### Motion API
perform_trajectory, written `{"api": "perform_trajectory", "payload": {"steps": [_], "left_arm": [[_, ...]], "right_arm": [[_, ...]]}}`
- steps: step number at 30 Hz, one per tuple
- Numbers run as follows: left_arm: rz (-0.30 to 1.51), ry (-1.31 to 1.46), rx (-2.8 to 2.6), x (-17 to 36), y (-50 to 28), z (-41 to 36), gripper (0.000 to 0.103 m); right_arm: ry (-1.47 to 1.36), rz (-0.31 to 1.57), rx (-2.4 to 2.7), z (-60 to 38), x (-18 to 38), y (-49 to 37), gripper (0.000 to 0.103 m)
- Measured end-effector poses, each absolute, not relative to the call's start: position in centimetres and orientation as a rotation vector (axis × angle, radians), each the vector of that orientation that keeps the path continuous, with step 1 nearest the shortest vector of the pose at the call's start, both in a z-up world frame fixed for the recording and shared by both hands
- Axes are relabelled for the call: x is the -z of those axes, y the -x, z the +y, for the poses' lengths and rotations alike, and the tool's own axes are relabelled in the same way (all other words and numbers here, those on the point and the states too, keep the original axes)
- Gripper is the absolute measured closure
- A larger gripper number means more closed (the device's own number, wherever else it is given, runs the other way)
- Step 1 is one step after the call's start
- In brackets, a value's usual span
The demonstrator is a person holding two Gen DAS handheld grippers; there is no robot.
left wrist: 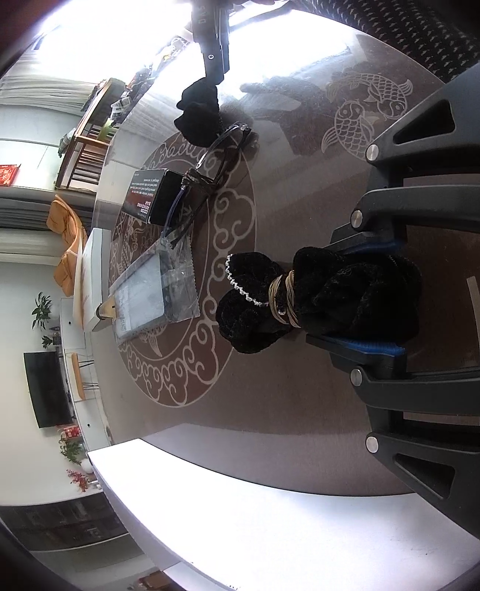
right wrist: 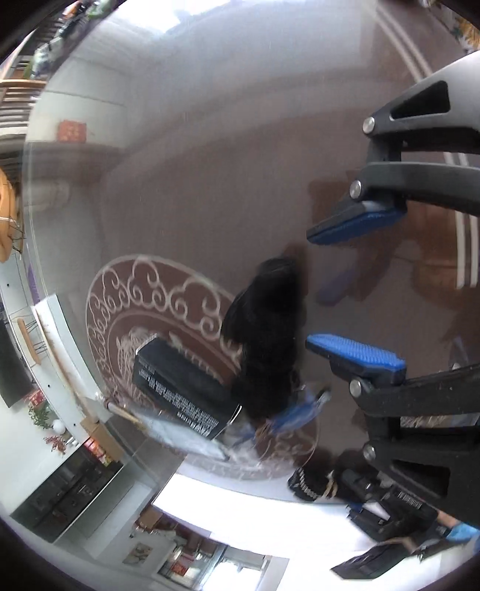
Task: Organize objects
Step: 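Grasp the second black velvet pouch with the right tool while the left tool carries its pouch to the bin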
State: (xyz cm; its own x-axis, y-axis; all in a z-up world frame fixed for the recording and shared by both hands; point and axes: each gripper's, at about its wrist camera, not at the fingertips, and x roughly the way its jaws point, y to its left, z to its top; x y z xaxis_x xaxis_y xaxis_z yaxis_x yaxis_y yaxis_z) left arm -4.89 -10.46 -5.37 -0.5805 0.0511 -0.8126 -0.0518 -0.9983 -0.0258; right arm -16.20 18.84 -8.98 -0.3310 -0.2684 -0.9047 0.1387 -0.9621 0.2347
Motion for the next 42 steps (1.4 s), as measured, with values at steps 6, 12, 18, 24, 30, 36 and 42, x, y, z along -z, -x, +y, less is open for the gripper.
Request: {"api": "perform_trajectory", "payload": {"steps": [6,12,18,24,30,36,42], "left_arm": [[-0.074,1.423,-2.714,5.2,4.5,-11.0,0.068],[-0.121,1.430,-2.668,5.1,3.7,-11.4,0.068],[-0.171,1.421,-2.636,5.1,3.5,-11.0,0.068],[-0.191,1.418,-2.610,5.1,2.9,-11.1,0.068],[-0.254,1.373,-2.587,3.7,1.9,-11.4,0.068],[-0.406,1.222,-2.610,-1.8,0.1,-14.0,0.068],[-0.505,1.128,-2.836,-7.4,-2.2,-23.1,0.068]], "right_arm": [[-1.500,0.223,2.330,13.4,5.6,16.8,0.013],[-1.255,0.750,2.007,8.5,4.7,13.2,0.013],[-1.337,0.861,1.888,8.6,8.5,14.6,0.014],[-1.456,0.607,1.956,11.0,9.8,16.9,0.063],[-1.463,0.357,2.069,13.8,6.8,14.5,0.063],[-1.410,-0.021,2.023,12.3,2.7,12.1,0.063],[-1.253,-0.242,1.811,0.8,-1.5,10.8,0.063]]}}
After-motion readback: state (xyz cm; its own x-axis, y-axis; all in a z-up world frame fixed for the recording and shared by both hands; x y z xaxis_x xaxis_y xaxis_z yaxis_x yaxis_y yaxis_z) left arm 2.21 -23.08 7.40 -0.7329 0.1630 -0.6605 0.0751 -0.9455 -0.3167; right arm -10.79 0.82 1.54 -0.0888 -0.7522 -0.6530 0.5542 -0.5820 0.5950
